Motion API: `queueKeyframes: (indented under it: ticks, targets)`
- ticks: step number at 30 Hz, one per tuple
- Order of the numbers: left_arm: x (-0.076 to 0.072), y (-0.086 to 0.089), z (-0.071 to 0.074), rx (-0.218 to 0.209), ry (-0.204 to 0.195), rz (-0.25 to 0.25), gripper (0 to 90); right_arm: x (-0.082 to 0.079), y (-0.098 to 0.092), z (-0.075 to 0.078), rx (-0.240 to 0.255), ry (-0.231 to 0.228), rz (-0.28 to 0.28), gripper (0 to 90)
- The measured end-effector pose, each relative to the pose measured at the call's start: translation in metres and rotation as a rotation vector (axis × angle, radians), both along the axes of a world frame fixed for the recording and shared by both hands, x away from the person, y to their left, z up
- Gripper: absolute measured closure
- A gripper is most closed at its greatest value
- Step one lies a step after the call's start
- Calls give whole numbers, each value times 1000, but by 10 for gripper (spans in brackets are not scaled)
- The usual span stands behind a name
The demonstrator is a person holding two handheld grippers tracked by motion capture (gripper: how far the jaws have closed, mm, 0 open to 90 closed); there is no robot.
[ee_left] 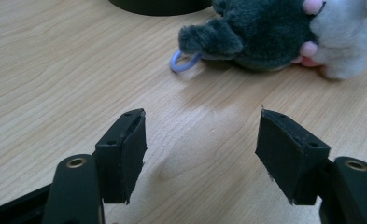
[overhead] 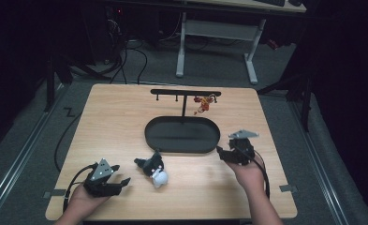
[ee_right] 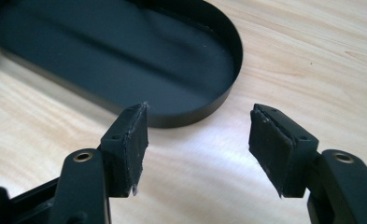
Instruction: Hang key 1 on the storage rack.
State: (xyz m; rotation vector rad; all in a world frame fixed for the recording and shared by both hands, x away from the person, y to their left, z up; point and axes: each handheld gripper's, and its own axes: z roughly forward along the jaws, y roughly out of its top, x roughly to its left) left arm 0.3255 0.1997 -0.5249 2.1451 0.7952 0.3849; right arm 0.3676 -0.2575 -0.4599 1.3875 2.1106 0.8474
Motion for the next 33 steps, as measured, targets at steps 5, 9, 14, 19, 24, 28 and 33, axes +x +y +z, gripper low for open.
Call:
queueKeyframes:
  ticks: [5, 9, 14, 19, 24, 28, 33]
  targets:
    - [0, -4, -2, 9, 8, -1, 338, -50, -6, -37, 112, -158, -32, 391]
    - [-1, -6, -1, 9, 3, -8, 339, -70, -8, -50, 101, -130, -12, 389]
    - [0, -7, -1, 2, 7, -1, 339, -70, -7, -48, 122, -147, -13, 379]
    - [-1, -6, 0, -1, 3, -10, 339, -70, -2, -49, 116, -144, -11, 382]
    - [0, -3, 1, -5, 0, -3, 341, -71, 0, -47, 107, -157, -15, 383]
    - [1, -3, 2, -2, 6, 14, 417, -71, 1, -48, 110, -156, -17, 384]
    - [12, -5, 4, -19, 9, 96, 675, -70, 3, -49, 111, -153, -10, 385]
